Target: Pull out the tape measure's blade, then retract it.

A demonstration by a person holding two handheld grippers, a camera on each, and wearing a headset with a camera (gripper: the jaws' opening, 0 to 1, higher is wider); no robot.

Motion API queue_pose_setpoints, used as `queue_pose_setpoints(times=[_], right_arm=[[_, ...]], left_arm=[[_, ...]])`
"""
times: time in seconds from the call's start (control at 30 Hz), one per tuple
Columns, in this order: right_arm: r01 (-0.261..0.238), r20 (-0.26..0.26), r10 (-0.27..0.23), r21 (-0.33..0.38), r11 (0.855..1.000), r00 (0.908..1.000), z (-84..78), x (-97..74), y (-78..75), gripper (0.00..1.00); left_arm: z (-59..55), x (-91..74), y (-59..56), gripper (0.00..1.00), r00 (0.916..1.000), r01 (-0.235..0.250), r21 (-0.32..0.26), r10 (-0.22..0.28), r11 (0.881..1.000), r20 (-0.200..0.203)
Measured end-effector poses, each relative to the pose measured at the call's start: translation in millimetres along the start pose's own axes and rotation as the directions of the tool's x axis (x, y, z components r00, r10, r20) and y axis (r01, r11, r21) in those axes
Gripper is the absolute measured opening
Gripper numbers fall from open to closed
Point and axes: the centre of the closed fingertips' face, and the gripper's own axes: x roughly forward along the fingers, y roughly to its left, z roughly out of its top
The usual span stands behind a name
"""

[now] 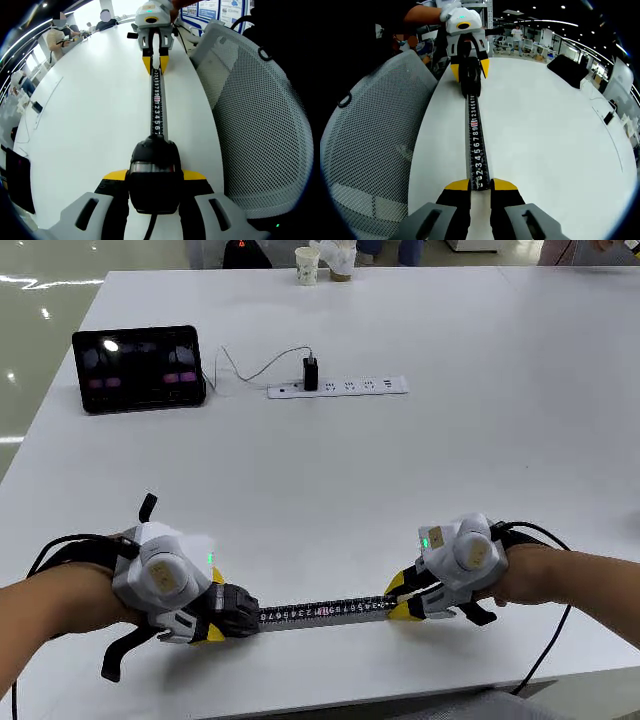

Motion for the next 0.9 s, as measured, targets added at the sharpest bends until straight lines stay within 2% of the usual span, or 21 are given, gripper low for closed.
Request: queue_pose_setpoints(times=[0.9], right_arm=[[0.013, -0.018, -0.013, -0.002, 1.000, 0.9998, -13.6, -10.2, -4.3, 0.11]], left_arm=[[-1.1, -0.3, 1.1, 0.32, 1.0000, -0.008, -0.006, 0.008, 1.000, 0.000]])
